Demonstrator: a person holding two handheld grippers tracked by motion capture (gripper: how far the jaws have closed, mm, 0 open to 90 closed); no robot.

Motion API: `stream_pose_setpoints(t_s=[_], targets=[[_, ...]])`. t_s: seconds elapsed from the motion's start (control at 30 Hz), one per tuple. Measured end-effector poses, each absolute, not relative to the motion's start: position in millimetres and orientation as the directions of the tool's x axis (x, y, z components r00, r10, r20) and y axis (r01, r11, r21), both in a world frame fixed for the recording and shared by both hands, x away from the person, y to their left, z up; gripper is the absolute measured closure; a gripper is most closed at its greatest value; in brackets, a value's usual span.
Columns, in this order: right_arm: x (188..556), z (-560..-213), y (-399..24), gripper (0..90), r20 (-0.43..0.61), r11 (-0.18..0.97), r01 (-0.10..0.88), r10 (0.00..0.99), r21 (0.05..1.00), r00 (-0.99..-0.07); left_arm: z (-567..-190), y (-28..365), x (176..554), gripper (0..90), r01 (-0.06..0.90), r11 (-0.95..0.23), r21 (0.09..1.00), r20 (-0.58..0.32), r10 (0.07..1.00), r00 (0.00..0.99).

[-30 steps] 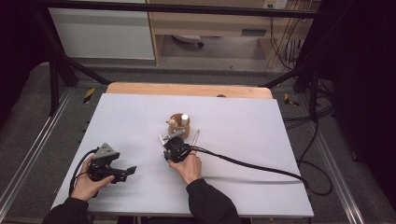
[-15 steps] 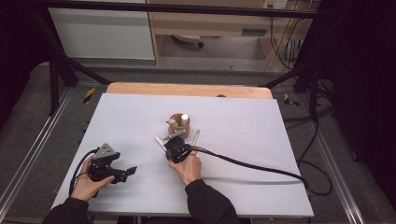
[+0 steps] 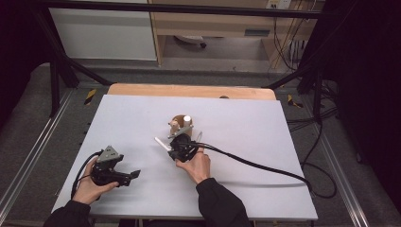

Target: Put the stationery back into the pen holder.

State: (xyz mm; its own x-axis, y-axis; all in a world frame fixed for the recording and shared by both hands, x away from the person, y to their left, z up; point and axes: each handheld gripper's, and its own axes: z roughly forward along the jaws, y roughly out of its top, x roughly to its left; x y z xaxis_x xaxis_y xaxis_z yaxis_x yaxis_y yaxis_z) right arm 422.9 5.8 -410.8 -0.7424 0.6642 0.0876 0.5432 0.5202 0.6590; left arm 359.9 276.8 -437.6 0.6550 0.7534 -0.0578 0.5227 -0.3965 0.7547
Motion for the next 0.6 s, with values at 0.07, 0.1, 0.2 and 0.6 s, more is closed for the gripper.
stream_pose_setpoints(t_s=[0.07, 0.1, 0.2, 0.6], targets=[[421.4, -407.4, -0.8, 78.9, 0.101, 0.533, 0.533, 0.638, 0.657, -0.763, -437.2, 274.3, 359.3, 5.9, 0.516, -0.412, 0.751, -0.047, 0.746, 0.664], [420.2, -406.0, -5.2, 78.9, 0.099, 0.544, 0.524, 0.626, 0.656, -0.773, -437.0, 273.2, 359.1, 5.9, 0.514, -0.416, 0.750, -0.045, 0.744, 0.667], [416.9, -402.8, -15.3, 78.9, 0.112, 0.561, 0.514, 0.598, 0.649, -0.793, -435.6, 267.7, 357.9, 6.1, 0.499, -0.435, 0.749, -0.030, 0.731, 0.681], [405.2, -386.2, -58.3, 78.9, 0.157, 0.620, 0.473, 0.494, 0.626, -0.855, -424.7, 233.0, 355.6, 8.2, 0.403, -0.538, 0.740, 0.064, 0.653, 0.755]])
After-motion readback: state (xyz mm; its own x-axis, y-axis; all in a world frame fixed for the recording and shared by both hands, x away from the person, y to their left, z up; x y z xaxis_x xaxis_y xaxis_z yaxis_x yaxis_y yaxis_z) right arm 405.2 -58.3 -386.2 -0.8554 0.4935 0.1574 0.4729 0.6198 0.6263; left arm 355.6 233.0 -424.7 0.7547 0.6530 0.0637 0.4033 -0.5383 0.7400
